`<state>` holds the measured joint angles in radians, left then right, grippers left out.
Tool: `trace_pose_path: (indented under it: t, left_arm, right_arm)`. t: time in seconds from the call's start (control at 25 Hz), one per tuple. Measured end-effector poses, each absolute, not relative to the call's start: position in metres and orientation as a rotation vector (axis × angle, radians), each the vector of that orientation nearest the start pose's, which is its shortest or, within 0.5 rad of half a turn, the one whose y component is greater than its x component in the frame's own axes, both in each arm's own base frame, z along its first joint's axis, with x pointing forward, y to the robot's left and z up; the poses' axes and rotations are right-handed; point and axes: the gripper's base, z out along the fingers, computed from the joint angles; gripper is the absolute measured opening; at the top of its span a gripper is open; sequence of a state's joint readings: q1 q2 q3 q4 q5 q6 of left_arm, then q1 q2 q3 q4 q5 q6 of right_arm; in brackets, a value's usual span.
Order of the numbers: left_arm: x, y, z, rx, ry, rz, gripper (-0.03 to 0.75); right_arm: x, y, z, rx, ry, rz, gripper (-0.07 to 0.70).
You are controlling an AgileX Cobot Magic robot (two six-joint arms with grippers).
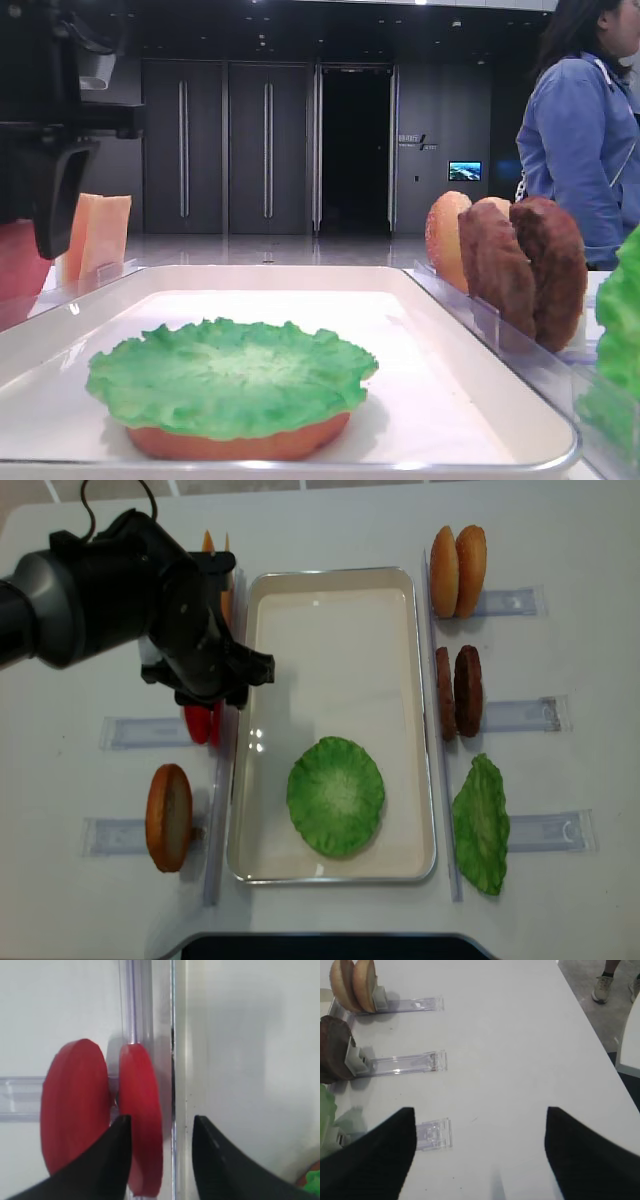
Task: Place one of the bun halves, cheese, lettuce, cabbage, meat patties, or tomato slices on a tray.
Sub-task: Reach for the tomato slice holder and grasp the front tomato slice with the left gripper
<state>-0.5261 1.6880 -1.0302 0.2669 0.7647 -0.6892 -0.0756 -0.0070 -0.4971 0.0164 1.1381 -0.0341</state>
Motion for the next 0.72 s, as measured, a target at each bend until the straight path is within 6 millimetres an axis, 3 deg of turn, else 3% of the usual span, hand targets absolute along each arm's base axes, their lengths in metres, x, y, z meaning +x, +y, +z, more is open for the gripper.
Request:
trace_pose_path:
  t: [0.44, 0.72]
  left_arm:
    - [0.2803, -0.1413, 0.1952, 0.022, 2.853, 0.106, 0.068]
    - [0.2797, -0.1408, 0.1959, 0.017, 2.863, 0.118, 0.063]
  right_arm:
    - [-0.0089, 0.002, 0.2703, 0.042, 2.117, -0.045, 0.536]
    - [-0.0089, 0.002, 0.2703, 0.042, 2.117, -0.045, 0.536]
